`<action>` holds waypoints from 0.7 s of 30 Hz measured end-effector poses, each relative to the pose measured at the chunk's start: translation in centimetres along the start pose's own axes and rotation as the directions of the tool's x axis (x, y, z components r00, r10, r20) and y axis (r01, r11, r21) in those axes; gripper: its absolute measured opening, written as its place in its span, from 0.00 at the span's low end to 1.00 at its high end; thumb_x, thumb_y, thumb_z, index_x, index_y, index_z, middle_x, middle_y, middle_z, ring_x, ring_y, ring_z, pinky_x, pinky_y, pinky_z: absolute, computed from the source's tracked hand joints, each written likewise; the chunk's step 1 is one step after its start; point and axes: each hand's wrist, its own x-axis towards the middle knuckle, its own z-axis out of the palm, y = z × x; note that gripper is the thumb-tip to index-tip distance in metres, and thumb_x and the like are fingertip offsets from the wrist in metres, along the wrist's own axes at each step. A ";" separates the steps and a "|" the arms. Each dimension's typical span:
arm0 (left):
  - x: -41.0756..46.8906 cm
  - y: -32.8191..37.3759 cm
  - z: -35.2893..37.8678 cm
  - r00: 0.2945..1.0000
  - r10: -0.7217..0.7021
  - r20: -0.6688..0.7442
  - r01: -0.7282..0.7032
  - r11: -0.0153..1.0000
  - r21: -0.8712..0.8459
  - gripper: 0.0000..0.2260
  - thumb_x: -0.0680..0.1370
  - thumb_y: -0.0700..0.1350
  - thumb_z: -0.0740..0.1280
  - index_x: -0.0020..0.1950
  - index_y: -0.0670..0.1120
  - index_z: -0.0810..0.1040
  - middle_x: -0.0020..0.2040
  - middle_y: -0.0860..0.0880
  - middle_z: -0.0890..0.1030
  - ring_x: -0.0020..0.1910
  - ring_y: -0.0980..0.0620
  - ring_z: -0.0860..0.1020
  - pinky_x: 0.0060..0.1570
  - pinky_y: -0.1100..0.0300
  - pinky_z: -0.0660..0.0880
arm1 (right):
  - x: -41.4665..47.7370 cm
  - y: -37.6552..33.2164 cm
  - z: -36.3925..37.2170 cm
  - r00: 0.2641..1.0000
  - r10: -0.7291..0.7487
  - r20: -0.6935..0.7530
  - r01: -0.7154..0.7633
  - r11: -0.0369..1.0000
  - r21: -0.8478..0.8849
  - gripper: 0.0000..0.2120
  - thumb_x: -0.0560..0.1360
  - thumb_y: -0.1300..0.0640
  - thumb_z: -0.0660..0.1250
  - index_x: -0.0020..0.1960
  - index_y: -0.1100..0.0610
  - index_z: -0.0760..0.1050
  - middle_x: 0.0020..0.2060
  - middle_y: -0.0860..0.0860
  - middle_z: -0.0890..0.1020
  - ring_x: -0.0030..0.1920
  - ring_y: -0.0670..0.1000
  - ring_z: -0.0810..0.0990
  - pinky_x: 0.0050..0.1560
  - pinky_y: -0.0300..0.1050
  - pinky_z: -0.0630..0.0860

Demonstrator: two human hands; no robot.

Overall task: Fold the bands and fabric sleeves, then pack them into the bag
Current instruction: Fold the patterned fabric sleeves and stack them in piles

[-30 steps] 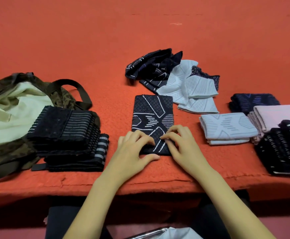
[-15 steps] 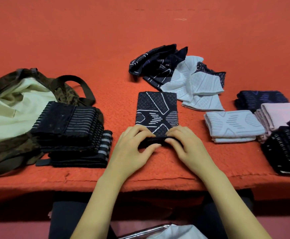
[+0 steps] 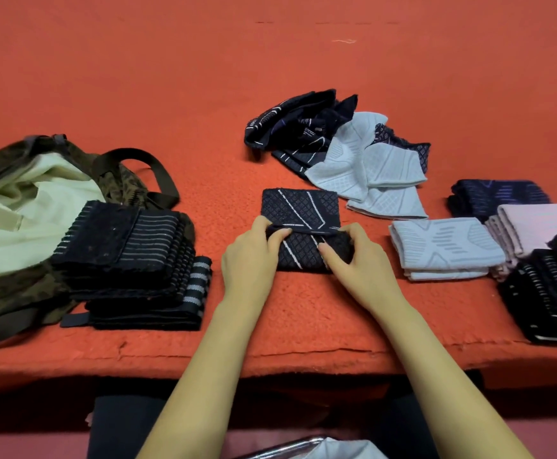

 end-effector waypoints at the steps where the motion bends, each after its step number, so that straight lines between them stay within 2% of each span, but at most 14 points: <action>1: -0.2 -0.1 0.3 0.999 -0.024 -0.032 0.023 1.000 -0.012 0.15 0.79 0.58 0.58 0.54 0.47 0.72 0.47 0.43 0.82 0.48 0.38 0.78 0.42 0.51 0.68 | 0.0 0.0 0.1 1.000 0.017 0.008 -0.017 0.998 0.054 0.13 0.74 0.51 0.68 0.53 0.52 0.68 0.41 0.46 0.80 0.42 0.50 0.80 0.43 0.47 0.71; 4: -0.3 -0.4 0.6 0.995 -0.040 -0.089 0.028 0.992 -0.127 0.14 0.79 0.56 0.60 0.57 0.48 0.68 0.45 0.45 0.81 0.46 0.39 0.78 0.42 0.50 0.69 | -0.1 0.2 0.1 1.000 -0.031 0.006 0.030 0.993 0.116 0.17 0.74 0.57 0.68 0.56 0.52 0.62 0.37 0.48 0.79 0.34 0.44 0.75 0.43 0.48 0.72; 6: -0.4 -0.6 0.4 0.998 0.021 -0.057 -0.037 0.950 -0.311 0.16 0.78 0.54 0.63 0.61 0.51 0.62 0.44 0.50 0.79 0.44 0.42 0.78 0.43 0.52 0.71 | -0.1 0.4 0.2 0.997 -0.079 -0.006 0.080 0.993 0.085 0.17 0.75 0.58 0.67 0.57 0.52 0.60 0.35 0.50 0.77 0.32 0.46 0.72 0.39 0.48 0.69; 8: -0.8 -1.0 0.2 0.991 0.130 -0.010 -0.123 0.900 -0.418 0.18 0.78 0.51 0.65 0.63 0.56 0.60 0.51 0.52 0.77 0.50 0.49 0.77 0.49 0.55 0.72 | 0.2 0.6 0.6 0.991 -0.136 -0.010 0.136 0.990 0.023 0.13 0.77 0.57 0.65 0.58 0.52 0.64 0.38 0.43 0.75 0.34 0.45 0.71 0.42 0.46 0.69; 10: -1.0 -1.7 0.6 0.972 0.234 0.002 -0.216 0.901 -0.376 0.18 0.76 0.48 0.66 0.64 0.56 0.65 0.57 0.52 0.73 0.56 0.54 0.73 0.58 0.58 0.69 | 0.5 0.9 0.9 0.984 -0.179 -0.002 0.179 0.982 -0.052 0.09 0.77 0.54 0.61 0.57 0.53 0.71 0.44 0.44 0.77 0.44 0.47 0.75 0.51 0.53 0.73; 12: -0.9 -2.0 1.0 0.970 0.242 -0.018 -0.235 0.920 -0.314 0.14 0.76 0.46 0.68 0.61 0.50 0.76 0.56 0.51 0.71 0.57 0.54 0.72 0.60 0.66 0.65 | 0.7 1.2 1.2 0.984 -0.176 0.001 0.175 0.979 -0.102 0.13 0.76 0.52 0.58 0.57 0.54 0.76 0.47 0.51 0.77 0.50 0.54 0.77 0.52 0.59 0.73; 14: -0.8 -2.1 1.1 0.979 0.200 -0.040 -0.203 0.928 -0.312 0.13 0.74 0.45 0.71 0.58 0.46 0.81 0.54 0.51 0.71 0.55 0.54 0.72 0.57 0.77 0.61 | 0.7 1.4 1.4 0.985 -0.174 -0.004 0.172 0.976 -0.131 0.17 0.77 0.52 0.56 0.59 0.55 0.77 0.45 0.53 0.75 0.48 0.56 0.76 0.50 0.59 0.73; 16: -0.7 -1.9 0.9 0.985 0.172 -0.032 -0.173 0.932 -0.319 0.14 0.74 0.44 0.71 0.58 0.44 0.81 0.54 0.51 0.71 0.55 0.55 0.71 0.55 0.82 0.57 | 0.7 1.5 1.5 0.983 -0.184 -0.007 0.181 0.971 -0.156 0.21 0.77 0.50 0.53 0.61 0.56 0.77 0.43 0.54 0.73 0.46 0.57 0.75 0.47 0.59 0.74; 18: -0.7 -1.6 0.6 0.984 0.179 -0.010 -0.173 0.934 -0.312 0.15 0.75 0.46 0.70 0.60 0.43 0.80 0.56 0.48 0.72 0.55 0.54 0.71 0.57 0.79 0.58 | 0.7 1.4 1.4 0.983 -0.186 -0.012 0.181 0.969 -0.169 0.22 0.77 0.50 0.53 0.63 0.58 0.76 0.44 0.55 0.73 0.46 0.57 0.75 0.48 0.59 0.74; 21: -0.9 -1.4 0.6 0.977 0.200 0.071 -0.176 0.950 -0.256 0.22 0.75 0.55 0.64 0.65 0.45 0.76 0.63 0.45 0.70 0.60 0.49 0.71 0.65 0.58 0.64 | 0.5 1.2 1.2 0.987 -0.159 -0.002 0.156 0.974 -0.164 0.26 0.76 0.46 0.52 0.67 0.58 0.72 0.50 0.56 0.73 0.52 0.56 0.73 0.56 0.56 0.71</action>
